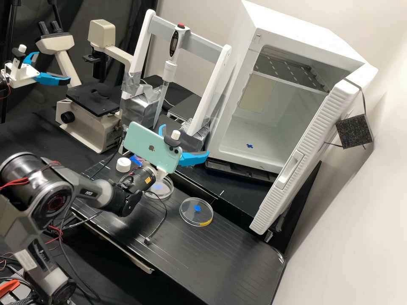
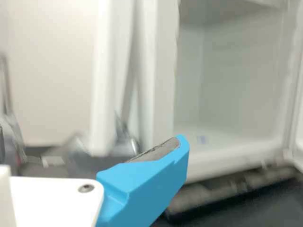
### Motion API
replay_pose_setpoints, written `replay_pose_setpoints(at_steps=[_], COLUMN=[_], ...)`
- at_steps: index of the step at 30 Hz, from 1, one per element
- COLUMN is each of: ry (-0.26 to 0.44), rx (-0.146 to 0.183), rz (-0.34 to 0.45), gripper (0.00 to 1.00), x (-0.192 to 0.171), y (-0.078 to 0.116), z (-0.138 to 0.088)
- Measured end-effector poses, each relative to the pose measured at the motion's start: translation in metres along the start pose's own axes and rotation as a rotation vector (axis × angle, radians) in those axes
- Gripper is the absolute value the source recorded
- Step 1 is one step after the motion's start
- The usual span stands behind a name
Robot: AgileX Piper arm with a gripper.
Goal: Use the pipette
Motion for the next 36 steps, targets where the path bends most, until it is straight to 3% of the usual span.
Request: replay_pose_setpoints(at_steps=[8,14,22,28,33,34,36], ry=[0.167,0.201,0.181,0.147,0.126,0.124,0.115], rx=[0.003,-0.056,-0.111,-0.089,-0.110,-0.116,-0.123], rz=[-0.027,-0.071,-0.126,-0.147,-0.169,-0.172,-0.180], gripper=[1.00,1.00,1.00,1.00,1.00,0.00,0.00], x=[0.013,0.030,0.066,0.089,0.108,0.111,0.117], y=[0.010,0.009,0.001,-0.002,-0.006,-0.007,-0.009], z=[-0.062,-0.097,-0.119,-0.126,-0.128,-0.128,-0.129])
